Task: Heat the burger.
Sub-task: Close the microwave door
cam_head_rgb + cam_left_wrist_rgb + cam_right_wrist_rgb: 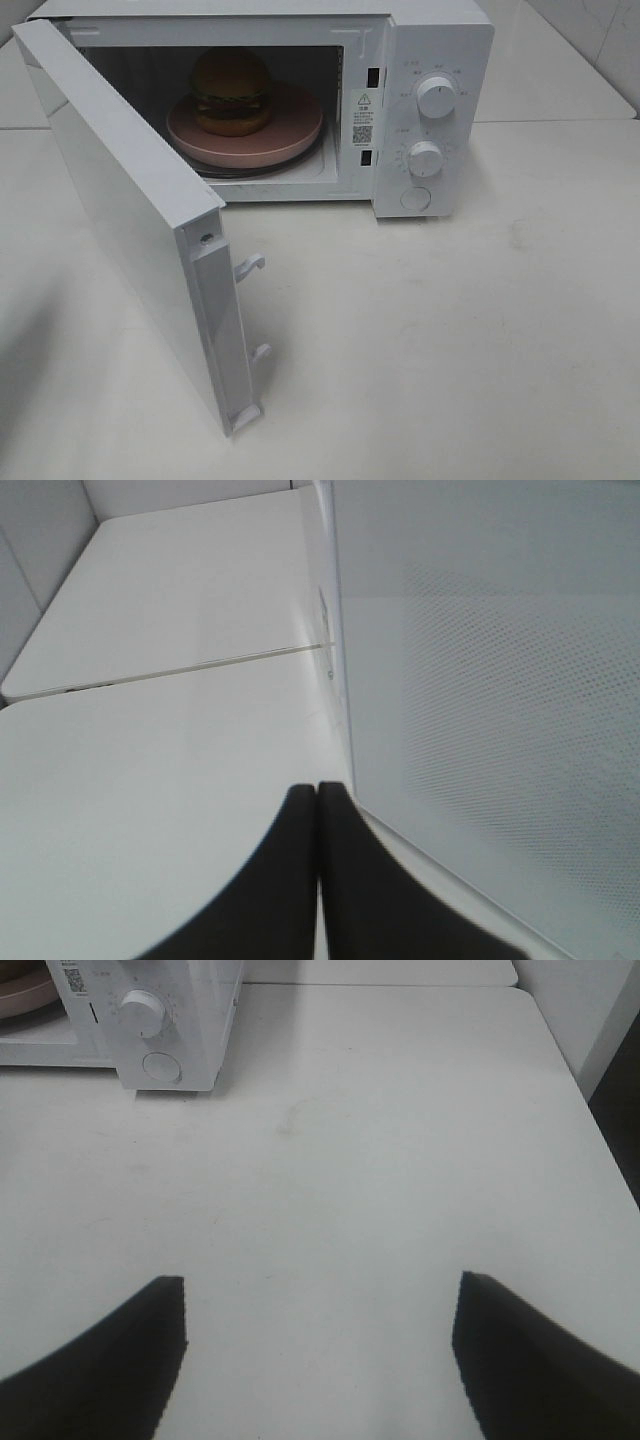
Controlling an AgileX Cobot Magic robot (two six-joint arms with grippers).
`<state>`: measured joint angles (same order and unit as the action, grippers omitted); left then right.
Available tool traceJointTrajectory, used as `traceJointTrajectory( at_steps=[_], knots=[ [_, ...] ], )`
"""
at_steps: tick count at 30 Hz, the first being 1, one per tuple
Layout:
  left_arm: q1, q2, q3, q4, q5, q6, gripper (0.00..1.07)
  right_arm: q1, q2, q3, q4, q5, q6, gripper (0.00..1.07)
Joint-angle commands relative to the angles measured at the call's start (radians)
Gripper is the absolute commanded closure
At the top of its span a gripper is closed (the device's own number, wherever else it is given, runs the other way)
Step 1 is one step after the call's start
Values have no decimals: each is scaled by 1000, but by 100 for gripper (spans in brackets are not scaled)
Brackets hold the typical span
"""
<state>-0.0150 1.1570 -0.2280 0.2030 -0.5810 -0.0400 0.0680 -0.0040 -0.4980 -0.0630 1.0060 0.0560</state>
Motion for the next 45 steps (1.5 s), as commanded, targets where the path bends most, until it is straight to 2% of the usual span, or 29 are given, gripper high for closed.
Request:
traceJointTrajectory(
  at_steps=[1, 10, 18, 24, 33, 35, 41, 45],
  knots=[
    [-4, 54, 3, 62, -86, -52, 107, -3, -30, 2, 3, -9, -3, 34],
    [-121, 207, -55, 64, -171, -53, 107, -3, -30, 2, 3, -9, -3, 34],
    [-198, 286, -100, 10, -217, -54, 107, -3, -30, 2, 3, -9, -3, 34],
    [-252, 326, -145, 4, -219, -54, 107, -3, -30, 2, 3, -9, -3, 34],
    [-343, 398, -223, -96, -219, -52, 107, -3, -30, 2, 3, -9, -3, 34],
    [-396, 429, -265, -149, -219, -45, 107, -3, -30, 2, 3, -9, -3, 34],
    [-438, 466, -309, -185, -216, -26, 107, -3, -30, 2, 3, -9, -3, 34],
    [-484, 511, -365, -250, -193, -23, 107, -3, -30, 2, 3, -9, -3, 34]
  ],
)
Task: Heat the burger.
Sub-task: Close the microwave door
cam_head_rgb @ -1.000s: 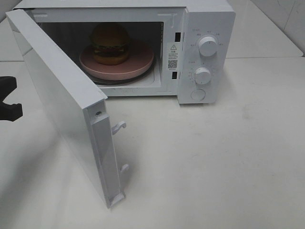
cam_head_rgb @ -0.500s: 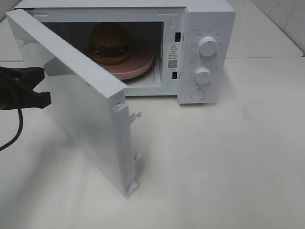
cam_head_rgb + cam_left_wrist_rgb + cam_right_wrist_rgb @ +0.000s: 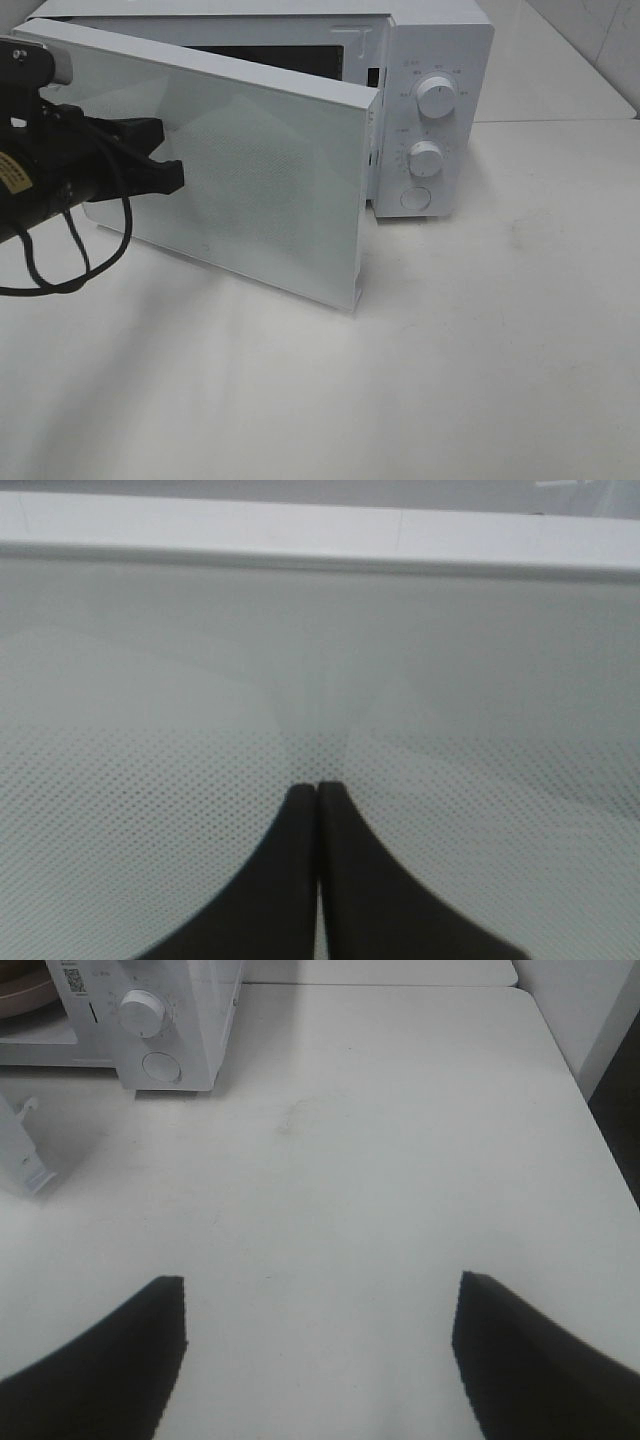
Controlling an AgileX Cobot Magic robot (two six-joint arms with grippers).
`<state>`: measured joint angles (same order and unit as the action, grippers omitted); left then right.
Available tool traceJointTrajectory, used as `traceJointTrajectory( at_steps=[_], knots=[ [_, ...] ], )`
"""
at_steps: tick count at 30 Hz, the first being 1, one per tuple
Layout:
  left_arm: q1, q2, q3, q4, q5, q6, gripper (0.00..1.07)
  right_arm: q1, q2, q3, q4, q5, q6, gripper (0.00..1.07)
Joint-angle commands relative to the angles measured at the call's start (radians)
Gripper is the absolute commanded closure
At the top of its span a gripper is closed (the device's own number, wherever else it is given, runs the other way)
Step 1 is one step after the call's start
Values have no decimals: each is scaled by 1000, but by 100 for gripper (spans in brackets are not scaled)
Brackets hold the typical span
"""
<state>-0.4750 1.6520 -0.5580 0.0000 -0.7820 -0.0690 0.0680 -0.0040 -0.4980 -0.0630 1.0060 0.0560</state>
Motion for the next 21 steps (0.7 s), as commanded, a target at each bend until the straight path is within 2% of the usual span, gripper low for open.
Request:
traceJointTrajectory(
  at_steps=[1, 4, 6, 12, 14, 17, 20, 21],
  knots=[
    [-24, 16, -35, -47, 8, 6, 107, -3, -30, 2, 3, -9, -3, 34],
    [-48, 41, -68, -90, 10, 16, 107, -3, -30, 2, 3, -9, -3, 34],
    [-81, 77, -124, -135, 22, 60, 107, -3, -30, 2, 3, -9, -3, 34],
    [-118, 113, -194, -206, 56, 101, 107, -3, -30, 2, 3, -9, -3, 34],
    [-146, 156, -263, -265, 83, 147, 107, -3, -30, 2, 3, -9, -3, 34],
    [-162, 187, -316, -297, 94, 167, 107, -3, -30, 2, 3, -9, -3, 34],
    [-164, 196, -331, -309, 95, 177, 107, -3, -30, 2, 3, -9, -3, 34],
    [-171, 217, -369, -333, 110, 193, 107, -3, -30, 2, 3, -9, -3, 34]
  ],
)
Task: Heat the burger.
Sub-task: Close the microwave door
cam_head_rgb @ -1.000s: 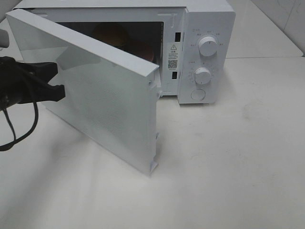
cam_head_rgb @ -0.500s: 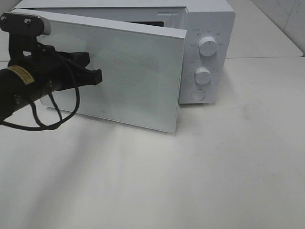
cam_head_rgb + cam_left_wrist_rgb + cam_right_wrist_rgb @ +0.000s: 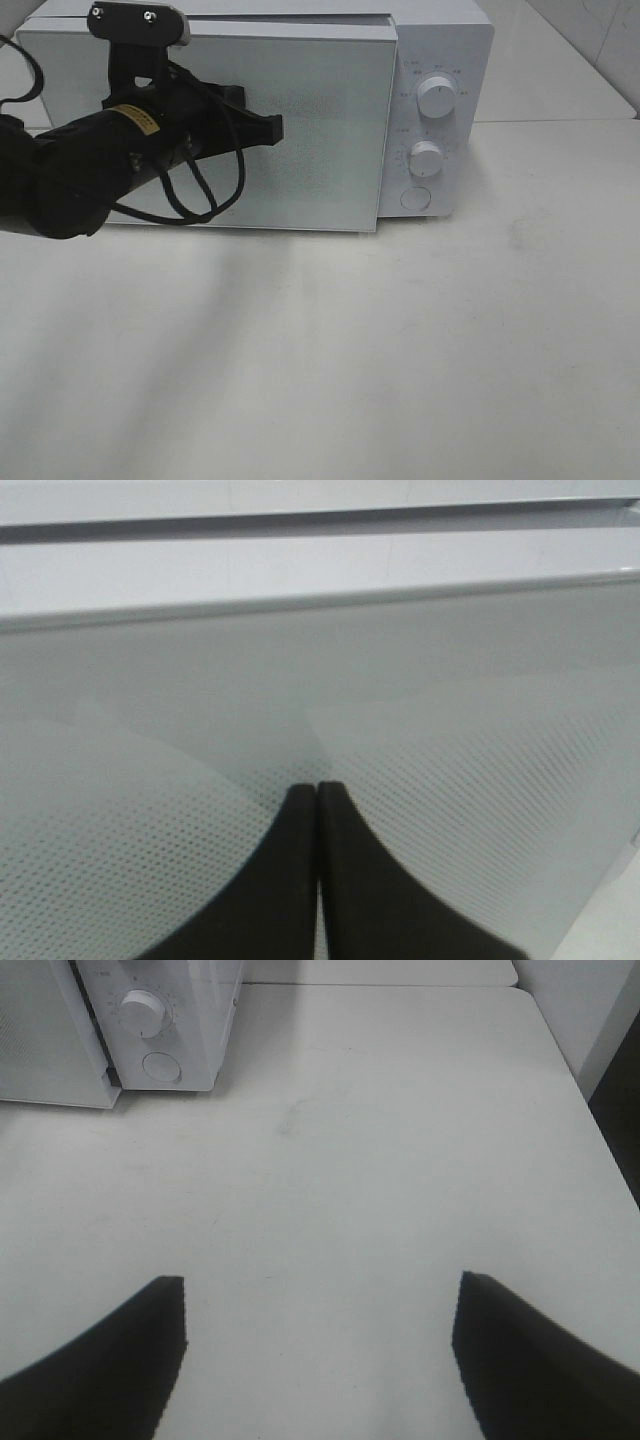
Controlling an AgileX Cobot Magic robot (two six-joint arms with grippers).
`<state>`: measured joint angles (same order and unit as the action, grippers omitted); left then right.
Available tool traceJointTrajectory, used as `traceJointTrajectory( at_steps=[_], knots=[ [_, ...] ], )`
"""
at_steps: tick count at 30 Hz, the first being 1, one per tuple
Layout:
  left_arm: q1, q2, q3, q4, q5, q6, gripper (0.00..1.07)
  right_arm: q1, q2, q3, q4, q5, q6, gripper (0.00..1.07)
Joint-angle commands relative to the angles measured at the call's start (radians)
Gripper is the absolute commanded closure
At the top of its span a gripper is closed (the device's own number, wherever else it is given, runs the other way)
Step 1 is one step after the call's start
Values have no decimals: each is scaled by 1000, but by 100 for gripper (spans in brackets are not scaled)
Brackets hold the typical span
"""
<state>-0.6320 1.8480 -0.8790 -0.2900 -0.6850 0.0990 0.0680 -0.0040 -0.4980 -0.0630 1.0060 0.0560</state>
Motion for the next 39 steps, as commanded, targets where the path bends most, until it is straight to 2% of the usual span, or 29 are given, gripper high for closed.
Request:
traceJointTrajectory(
  at_steps=[1, 4, 7, 9, 14, 18, 23, 26, 32, 33, 34, 36, 37, 38, 39],
  knots=[
    [-14, 40, -83, -74, 34, 46, 107, -3, -30, 2, 3, -9, -3, 34],
    [-14, 69, -135, -103, 54, 67, 107, -3, -30, 2, 3, -9, -3, 34],
    [-14, 76, -148, -112, 54, 73, 107, -3, -30, 2, 3, -9, -3, 34],
    [-14, 107, -208, -139, 79, 82, 107, -3, -30, 2, 3, -9, -3, 34],
    [-14, 141, -280, -139, 108, 82, 107, -3, -30, 2, 3, -9, -3, 34],
    [-14, 140, -287, -126, 130, 83, 107, -3, -30, 2, 3, -9, -3, 34],
    [-21, 97, -287, -81, 348, 102, 107, -3, -30, 2, 3, -9, -3, 34],
    [-23, 80, -280, -79, 397, 102, 107, -3, -30, 2, 3, -9, -3, 34],
    [-48, 5, -200, -79, 477, 102, 106, -3, -30, 2, 3, -9, -4, 34],
    [-51, -19, -175, -79, 519, 102, 97, -3, -30, 2, 3, -9, -4, 34],
    [-51, -19, -175, -79, 519, 102, 97, -3, -30, 2, 3, -9, -4, 34],
    [-52, -56, -150, -79, 645, 102, 62, -3, -30, 2, 3, -9, -4, 34],
    [-52, -56, -150, -79, 645, 102, 62, -3, -30, 2, 3, -9, -4, 34],
    [-52, -74, -140, -79, 726, 97, 25, -3, -30, 2, 3, -9, -4, 34],
    [-52, -74, -140, -79, 726, 97, 25, -3, -30, 2, 3, -9, -4, 34]
  ],
)
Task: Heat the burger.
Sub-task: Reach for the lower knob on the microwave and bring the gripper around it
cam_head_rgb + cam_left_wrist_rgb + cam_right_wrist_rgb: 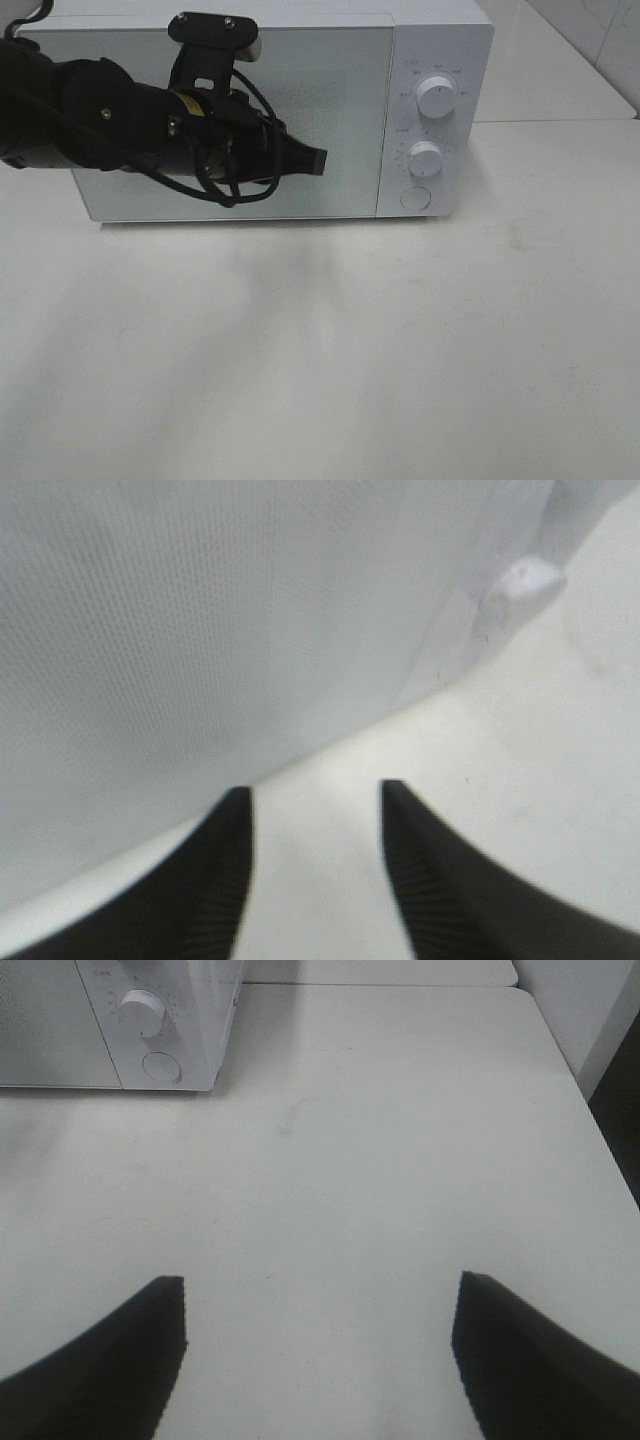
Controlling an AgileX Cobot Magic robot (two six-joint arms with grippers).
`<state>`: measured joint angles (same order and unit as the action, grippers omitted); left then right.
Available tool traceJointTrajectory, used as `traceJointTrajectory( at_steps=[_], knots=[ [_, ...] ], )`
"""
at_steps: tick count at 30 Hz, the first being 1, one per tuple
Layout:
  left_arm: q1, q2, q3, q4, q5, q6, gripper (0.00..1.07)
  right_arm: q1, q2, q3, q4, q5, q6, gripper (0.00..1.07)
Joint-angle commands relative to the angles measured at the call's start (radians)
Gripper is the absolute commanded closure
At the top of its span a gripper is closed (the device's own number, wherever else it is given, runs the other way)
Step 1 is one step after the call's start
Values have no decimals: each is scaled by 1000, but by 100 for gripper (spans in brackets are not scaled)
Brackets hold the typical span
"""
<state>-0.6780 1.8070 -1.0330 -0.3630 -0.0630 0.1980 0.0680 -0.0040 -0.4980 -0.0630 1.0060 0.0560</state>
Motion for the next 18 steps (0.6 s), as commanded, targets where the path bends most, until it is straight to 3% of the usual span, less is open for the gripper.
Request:
traceJointTrajectory(
  at_steps=[1, 12, 18],
  knots=[
    [-6, -50, 14, -4, 198, -1, 5, -3, -30, 2, 3, -9, -4, 34],
    [-6, -130, 14, 105, 642, 1, 8, -3, -30, 2, 3, -9, -4, 34],
    [34, -186, 12, 123, 806, -49, 8, -3, -30, 2, 3, -9, -4, 34]
  ],
)
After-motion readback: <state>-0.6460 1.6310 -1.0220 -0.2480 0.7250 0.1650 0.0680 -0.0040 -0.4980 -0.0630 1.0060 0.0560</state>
